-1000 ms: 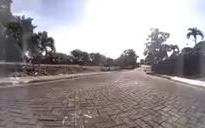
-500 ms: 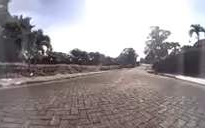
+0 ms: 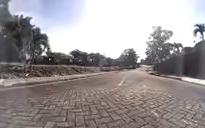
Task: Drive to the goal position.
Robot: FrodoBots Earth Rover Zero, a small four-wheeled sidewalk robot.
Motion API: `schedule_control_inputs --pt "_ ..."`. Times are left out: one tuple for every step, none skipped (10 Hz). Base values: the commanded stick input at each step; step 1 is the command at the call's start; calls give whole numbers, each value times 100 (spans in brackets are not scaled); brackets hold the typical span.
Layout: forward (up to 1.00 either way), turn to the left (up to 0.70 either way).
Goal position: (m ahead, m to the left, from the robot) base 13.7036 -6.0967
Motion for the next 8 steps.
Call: schedule_control_inputs --pt "100 0" --pt "100 0" --pt "100 0" --pt "100 0" --pt "100 0" --pt "100 0" --pt "100 0" --pt "100 -8"
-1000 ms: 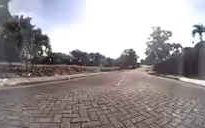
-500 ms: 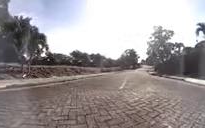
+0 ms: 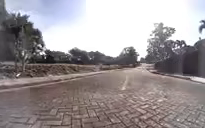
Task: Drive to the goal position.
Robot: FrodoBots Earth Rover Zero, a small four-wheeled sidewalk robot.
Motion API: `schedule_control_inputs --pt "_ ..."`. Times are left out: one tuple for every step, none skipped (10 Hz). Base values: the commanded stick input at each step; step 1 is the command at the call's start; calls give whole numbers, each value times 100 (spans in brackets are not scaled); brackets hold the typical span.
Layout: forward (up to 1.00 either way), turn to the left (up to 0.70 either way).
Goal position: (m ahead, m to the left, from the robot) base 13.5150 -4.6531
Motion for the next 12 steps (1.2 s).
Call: schedule_control_inputs --pt "100 -27" --pt "100 -27" --pt "100 -27" --pt "100 -27" --pt "100 -27" --pt "100 -27" --pt "100 -16" --pt "100 0" --pt "100 0" --pt "100 0" --pt "100 0" --pt "100 0"
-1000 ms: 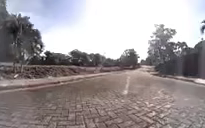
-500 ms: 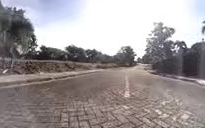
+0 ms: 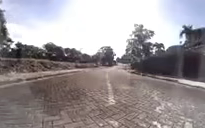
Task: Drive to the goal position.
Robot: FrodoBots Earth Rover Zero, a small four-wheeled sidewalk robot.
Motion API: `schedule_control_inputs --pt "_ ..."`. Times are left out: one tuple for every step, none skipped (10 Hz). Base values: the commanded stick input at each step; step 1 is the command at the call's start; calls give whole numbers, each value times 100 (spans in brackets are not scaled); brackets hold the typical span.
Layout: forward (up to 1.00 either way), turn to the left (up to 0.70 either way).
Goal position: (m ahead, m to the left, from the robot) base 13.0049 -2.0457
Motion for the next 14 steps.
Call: schedule_control_inputs --pt "100 0" --pt "100 0" --pt "100 0" --pt "100 0" --pt "100 0" --pt "100 0" --pt "100 0" --pt "100 0" --pt "100 0" --pt "100 0" --pt "100 0" --pt "100 0" --pt "100 0" --pt "100 0"
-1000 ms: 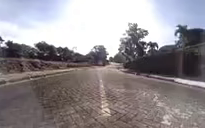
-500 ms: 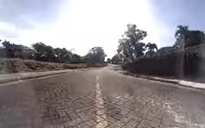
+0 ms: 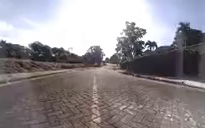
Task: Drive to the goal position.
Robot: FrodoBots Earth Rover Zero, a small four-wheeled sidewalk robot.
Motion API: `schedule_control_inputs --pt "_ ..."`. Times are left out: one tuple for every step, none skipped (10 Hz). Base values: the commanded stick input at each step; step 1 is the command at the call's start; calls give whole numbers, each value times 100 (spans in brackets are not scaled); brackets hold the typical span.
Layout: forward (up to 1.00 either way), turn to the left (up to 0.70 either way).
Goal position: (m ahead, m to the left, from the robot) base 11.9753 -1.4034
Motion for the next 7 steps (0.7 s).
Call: schedule_control_inputs --pt "100 0" --pt "100 0" --pt "100 0" --pt "100 0" --pt "100 0" --pt "100 0" --pt "100 0"
